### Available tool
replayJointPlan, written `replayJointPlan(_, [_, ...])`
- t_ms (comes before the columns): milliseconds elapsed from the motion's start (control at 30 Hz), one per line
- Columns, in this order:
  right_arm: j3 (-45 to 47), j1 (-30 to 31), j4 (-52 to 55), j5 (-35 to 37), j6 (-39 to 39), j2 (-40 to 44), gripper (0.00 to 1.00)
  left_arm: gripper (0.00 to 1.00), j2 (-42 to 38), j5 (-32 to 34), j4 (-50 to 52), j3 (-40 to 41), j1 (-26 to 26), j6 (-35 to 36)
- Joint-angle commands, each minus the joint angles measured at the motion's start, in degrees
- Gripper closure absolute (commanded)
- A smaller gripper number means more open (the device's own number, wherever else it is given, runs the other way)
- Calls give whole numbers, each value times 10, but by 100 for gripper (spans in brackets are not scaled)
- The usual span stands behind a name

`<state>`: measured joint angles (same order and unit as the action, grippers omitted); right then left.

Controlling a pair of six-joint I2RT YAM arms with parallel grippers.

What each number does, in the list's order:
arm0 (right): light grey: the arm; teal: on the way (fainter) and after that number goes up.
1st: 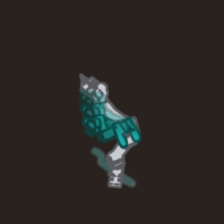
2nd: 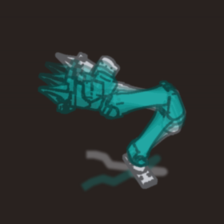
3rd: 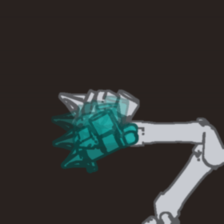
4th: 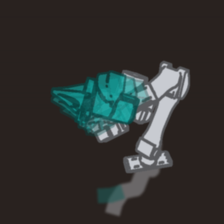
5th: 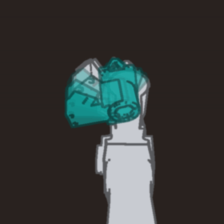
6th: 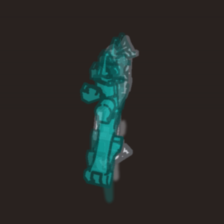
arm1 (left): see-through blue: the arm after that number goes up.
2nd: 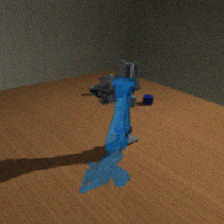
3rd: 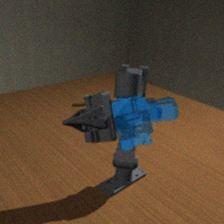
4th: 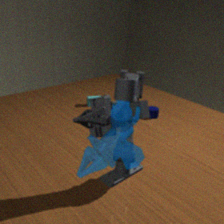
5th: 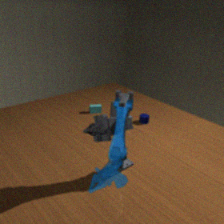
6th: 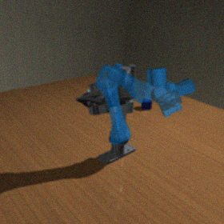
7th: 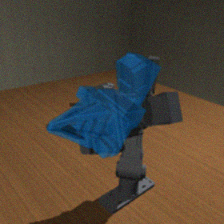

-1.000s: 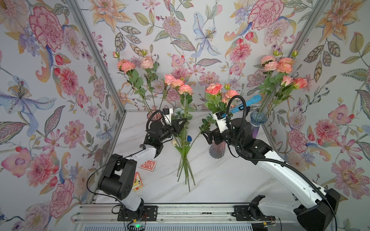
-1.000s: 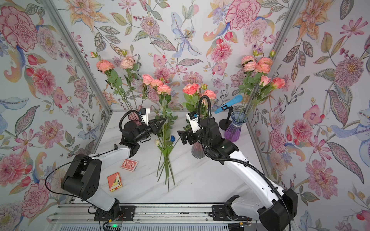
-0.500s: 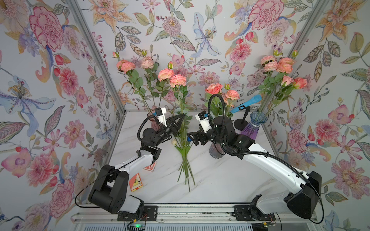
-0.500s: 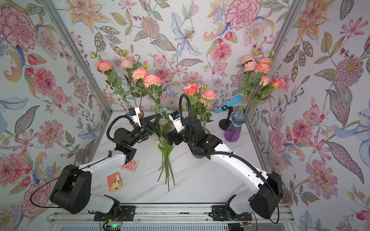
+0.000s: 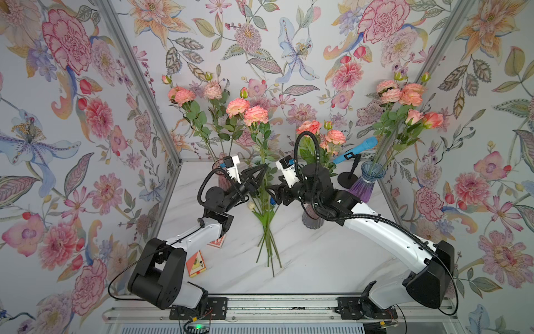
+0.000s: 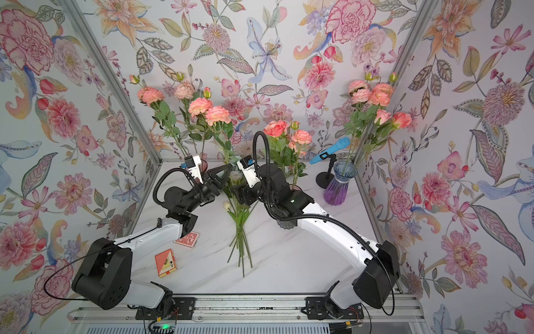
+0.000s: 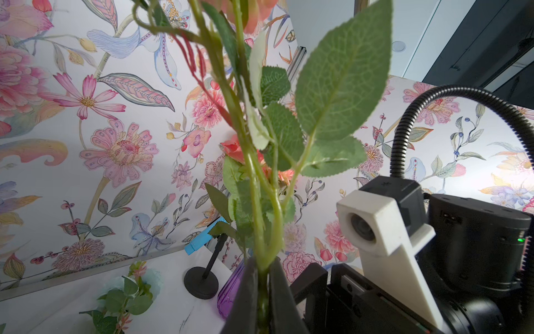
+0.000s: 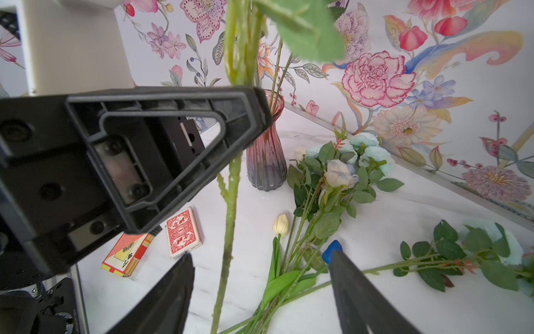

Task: Place the pink flowers into the vase
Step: Place the flower in the vase.

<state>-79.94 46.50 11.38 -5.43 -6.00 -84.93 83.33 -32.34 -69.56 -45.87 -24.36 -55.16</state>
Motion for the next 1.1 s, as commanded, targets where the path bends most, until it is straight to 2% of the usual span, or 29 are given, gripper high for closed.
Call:
replayJointPlan(0, [-23,3,-9,-3,-4,-13,32,100,-2,10,-42,4,-8,-14])
replayJointPlan(167, [-33,3,-9,0,-4,-29,51,100,-1,11,-43,4,-14,-15])
replayJointPlan(433, [-39,3,-9,4,-7,-38,91,100,-4,18,-40,13,-19,-15])
replayJointPlan(500, [-39,3,-9,8,-8,-37,96,100,-4,21,-35,13,-19,-14])
replayJointPlan(633, [-37,2,-10,16,-9,-32,100,100,-1,21,-28,12,-20,-13])
replayJointPlan(667, [-35,2,-9,18,-8,-29,100,95,1,22,-26,11,-20,-12])
replayJointPlan(733, [-30,-1,-9,23,-8,-24,100,92,7,21,-19,7,-21,-9])
replayJointPlan(800, [-24,-4,-9,25,-8,-20,100,74,12,21,-10,5,-21,-4])
replayJointPlan(867, [-21,-10,-7,26,-7,-17,100,64,13,24,-7,8,-21,-1])
replayJointPlan(900, [-21,-14,-4,27,-5,-18,100,58,12,26,-6,9,-21,1])
replayJointPlan(933, [-23,-17,-1,27,-5,-18,100,47,9,27,-5,11,-21,4])
replayJointPlan(1067, [-33,-34,16,24,2,-12,100,24,-5,32,21,17,-20,25])
